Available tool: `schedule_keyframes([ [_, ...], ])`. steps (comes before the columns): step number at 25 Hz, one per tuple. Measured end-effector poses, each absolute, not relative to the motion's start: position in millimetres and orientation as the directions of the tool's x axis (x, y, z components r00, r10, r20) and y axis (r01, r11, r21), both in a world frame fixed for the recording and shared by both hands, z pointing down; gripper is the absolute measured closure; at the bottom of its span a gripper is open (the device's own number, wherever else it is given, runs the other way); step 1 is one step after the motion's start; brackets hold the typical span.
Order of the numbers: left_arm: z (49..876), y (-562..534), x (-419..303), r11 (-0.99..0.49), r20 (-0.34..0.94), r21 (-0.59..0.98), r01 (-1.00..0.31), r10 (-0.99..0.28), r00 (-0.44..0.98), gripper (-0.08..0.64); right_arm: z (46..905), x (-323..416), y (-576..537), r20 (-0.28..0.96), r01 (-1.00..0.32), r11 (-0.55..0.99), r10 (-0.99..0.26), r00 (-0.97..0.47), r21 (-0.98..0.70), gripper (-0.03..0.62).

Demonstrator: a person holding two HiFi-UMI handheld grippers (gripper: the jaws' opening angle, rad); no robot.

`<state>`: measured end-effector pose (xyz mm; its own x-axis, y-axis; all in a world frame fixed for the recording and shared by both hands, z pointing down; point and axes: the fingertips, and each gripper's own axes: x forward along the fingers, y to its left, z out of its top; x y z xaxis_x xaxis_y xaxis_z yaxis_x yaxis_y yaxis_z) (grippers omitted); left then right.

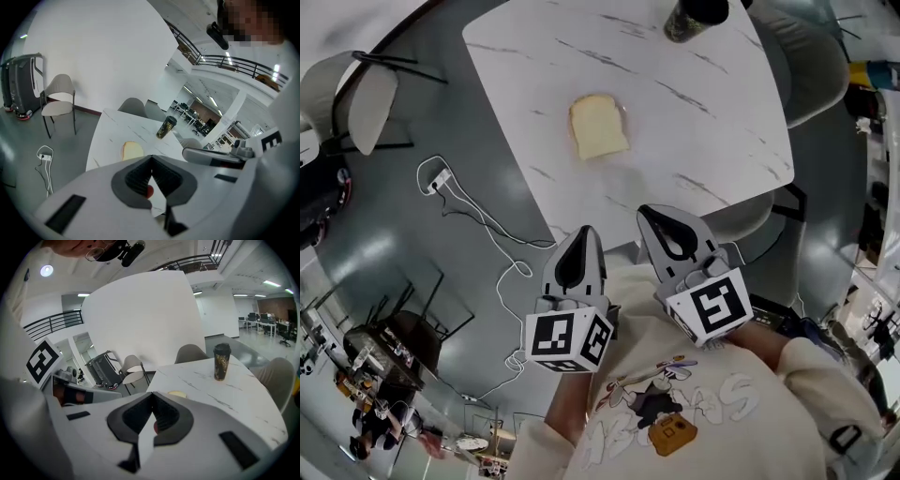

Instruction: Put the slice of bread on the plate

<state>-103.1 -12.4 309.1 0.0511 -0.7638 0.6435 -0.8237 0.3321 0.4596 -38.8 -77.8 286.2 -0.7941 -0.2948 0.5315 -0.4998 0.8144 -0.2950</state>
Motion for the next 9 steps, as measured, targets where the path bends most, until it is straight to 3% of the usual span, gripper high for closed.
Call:
schedule_keyframes([
  [9,275.9,-4.7,-83.5,0.309,0.617,0.407,-0.860,-0.787,0.010,0.551,264.8,-29.5,-58.4,0.505,-0.482,0.828,-0.298,-0.810,-0.285,0.586],
])
